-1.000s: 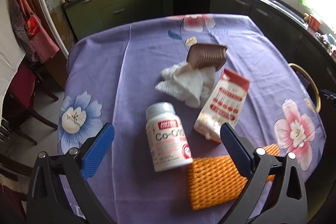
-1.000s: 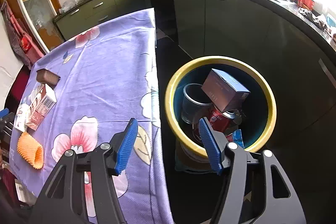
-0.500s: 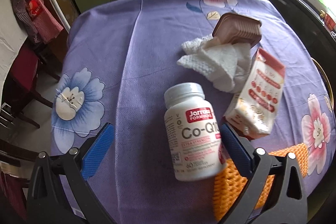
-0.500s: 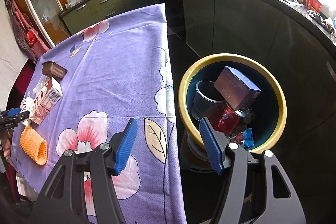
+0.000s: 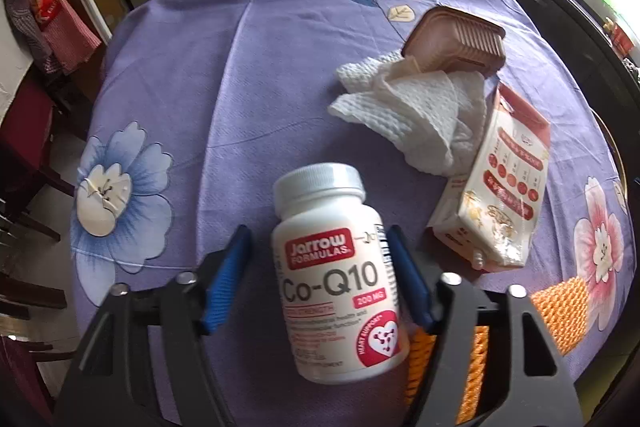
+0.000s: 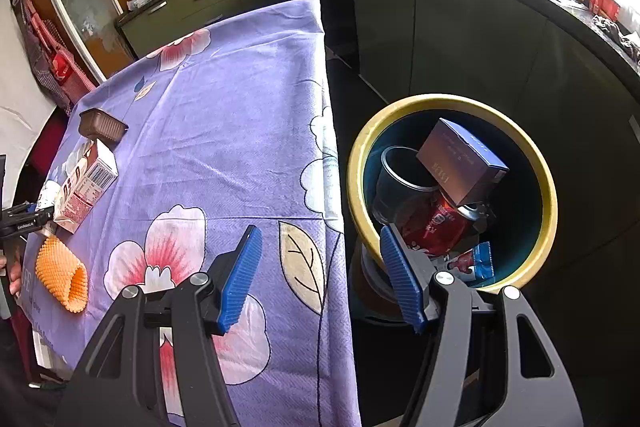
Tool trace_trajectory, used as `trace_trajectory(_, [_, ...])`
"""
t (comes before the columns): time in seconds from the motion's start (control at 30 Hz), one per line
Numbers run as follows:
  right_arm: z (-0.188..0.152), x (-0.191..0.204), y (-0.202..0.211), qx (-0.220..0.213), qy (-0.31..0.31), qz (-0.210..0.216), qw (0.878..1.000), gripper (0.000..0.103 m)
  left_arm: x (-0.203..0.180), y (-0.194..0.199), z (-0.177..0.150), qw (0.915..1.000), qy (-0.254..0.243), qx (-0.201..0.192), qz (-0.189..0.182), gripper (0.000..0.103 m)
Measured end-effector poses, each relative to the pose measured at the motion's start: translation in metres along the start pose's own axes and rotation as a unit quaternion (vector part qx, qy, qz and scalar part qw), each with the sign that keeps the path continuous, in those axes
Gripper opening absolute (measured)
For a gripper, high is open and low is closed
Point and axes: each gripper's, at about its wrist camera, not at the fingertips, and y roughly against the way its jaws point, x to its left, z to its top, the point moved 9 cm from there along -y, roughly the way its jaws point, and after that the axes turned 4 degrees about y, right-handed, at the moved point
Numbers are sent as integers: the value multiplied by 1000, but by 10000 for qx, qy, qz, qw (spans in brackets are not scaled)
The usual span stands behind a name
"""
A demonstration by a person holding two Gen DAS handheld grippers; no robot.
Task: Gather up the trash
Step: 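Grasp the white pill bottle with the left gripper, then carry the pill bottle over the bin and open the left gripper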
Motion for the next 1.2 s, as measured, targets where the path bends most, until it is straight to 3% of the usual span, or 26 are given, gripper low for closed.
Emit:
trace_trajectory(0.1, [0, 1, 0, -4, 2, 7, 10000, 61, 1, 2, 1, 10000, -4, -14, -3, 45])
trace_trajectory(0.37, [-1, 2, 1, 2, 14, -10, 10000, 61, 1, 10, -2, 9999, -55, -107, -83, 45])
trace_trajectory(0.63, [0, 2, 9, -91, 29, -35, 9999, 61, -12, 50, 5, 9978, -336, -550, -131, 45])
trace_trajectory(0.97, [-16, -23, 23, -151, -191, -191, 9995, 61, -85, 106, 19, 9857, -1093, -1060, -726, 45])
trace_trajectory(1.2, [-35, -58, 40, -269, -536, -394, 9974, 61, -172, 123, 33, 9667, -1846, -1204, -1300, 45])
